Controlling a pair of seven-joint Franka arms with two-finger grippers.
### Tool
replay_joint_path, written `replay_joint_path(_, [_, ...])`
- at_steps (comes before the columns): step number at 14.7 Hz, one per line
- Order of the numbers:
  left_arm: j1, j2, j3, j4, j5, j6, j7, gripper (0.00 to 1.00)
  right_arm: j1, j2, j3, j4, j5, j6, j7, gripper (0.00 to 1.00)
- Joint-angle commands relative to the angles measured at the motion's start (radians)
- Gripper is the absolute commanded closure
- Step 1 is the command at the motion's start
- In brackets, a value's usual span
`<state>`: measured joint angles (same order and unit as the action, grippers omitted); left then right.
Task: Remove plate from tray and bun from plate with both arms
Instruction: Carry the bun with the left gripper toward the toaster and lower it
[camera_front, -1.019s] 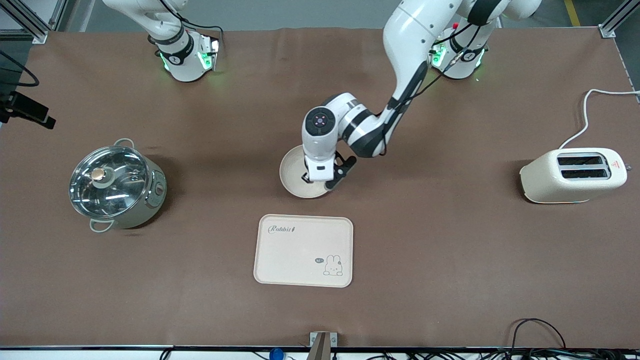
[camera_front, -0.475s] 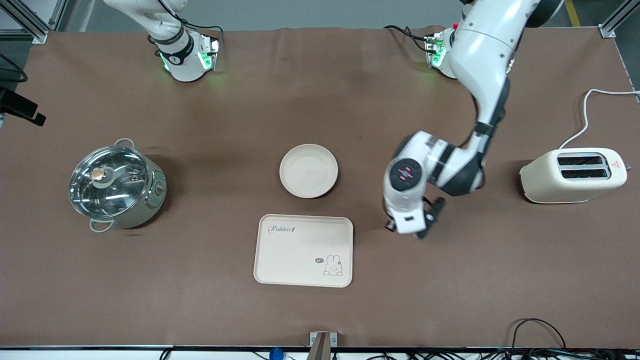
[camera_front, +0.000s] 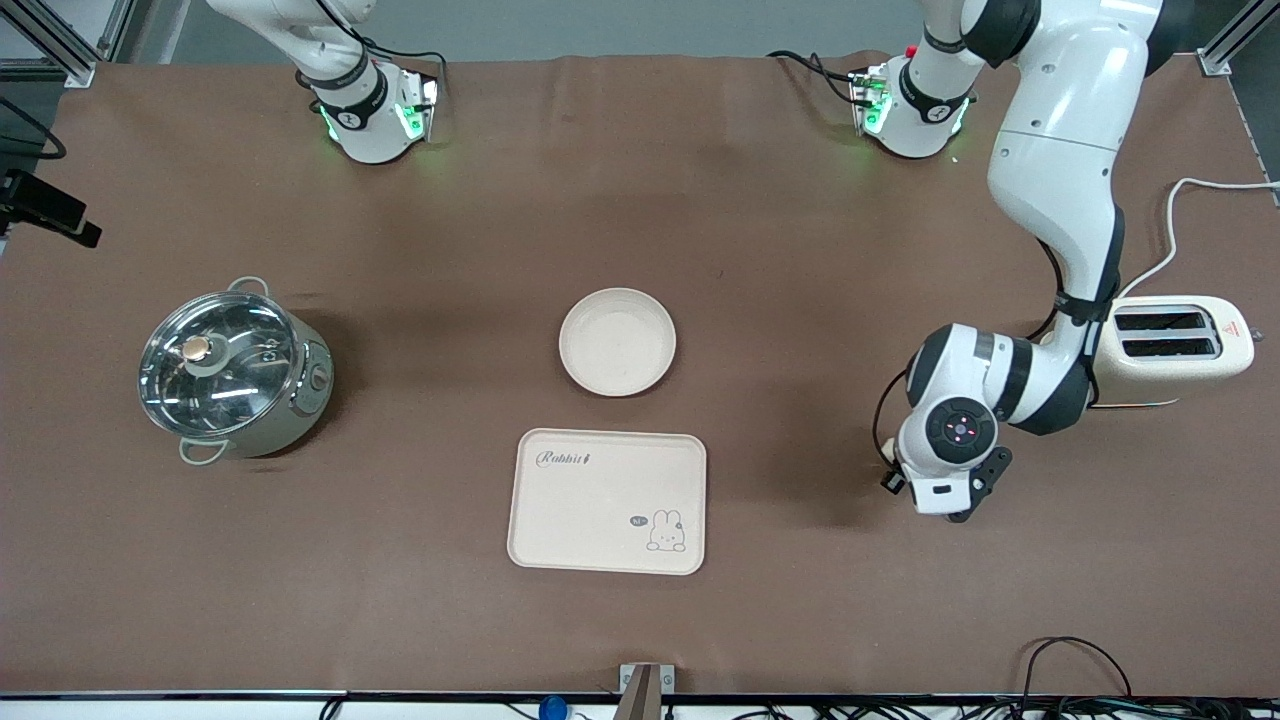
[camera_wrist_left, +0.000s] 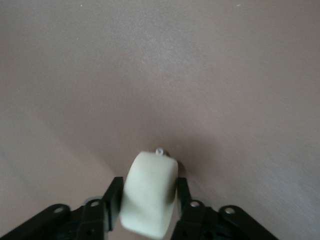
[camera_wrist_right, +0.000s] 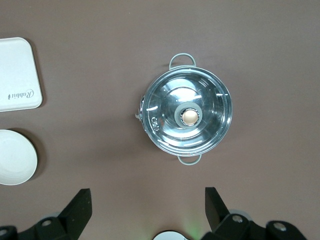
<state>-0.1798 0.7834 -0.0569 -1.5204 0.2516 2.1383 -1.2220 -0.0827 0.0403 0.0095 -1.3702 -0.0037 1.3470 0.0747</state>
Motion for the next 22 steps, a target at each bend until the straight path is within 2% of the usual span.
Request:
replay_joint_path(1, [0.005, 0.013, -0.011, 0.008, 0.011, 0.018, 0.007, 0.18, 0.000, -0.013, 0.006, -0.006, -0.019, -0.009, -0.009, 0.00])
replay_joint_path(3, [0.014, -0.004, -0.009, 0.014, 0.009, 0.018, 0.006, 0.00, 0.000, -0.013, 0.007, -0.006, -0.022, -0.011, -0.009, 0.00])
replay_joint_path(8, [0.007, -0.137, -0.024, 0.012, 0.014, -0.052, 0.056, 0.00, 0.012, -0.016, 0.009, -0.006, -0.022, -0.017, -0.004, 0.00])
replay_joint_path(15, [0.017, -0.429, -0.032, 0.012, 0.000, -0.245, 0.507, 0.00, 0.012, -0.014, 0.007, -0.006, -0.024, -0.012, -0.006, 0.00])
replay_joint_path(19, [0.017, -0.605, -0.032, 0.012, -0.044, -0.429, 0.781, 0.00, 0.012, -0.014, 0.007, -0.006, -0.024, -0.014, -0.006, 0.00])
replay_joint_path(22, [0.017, -0.702, -0.029, 0.011, -0.100, -0.543, 0.962, 0.00, 0.012, -0.013, 0.007, -0.006, -0.024, -0.014, -0.006, 0.00])
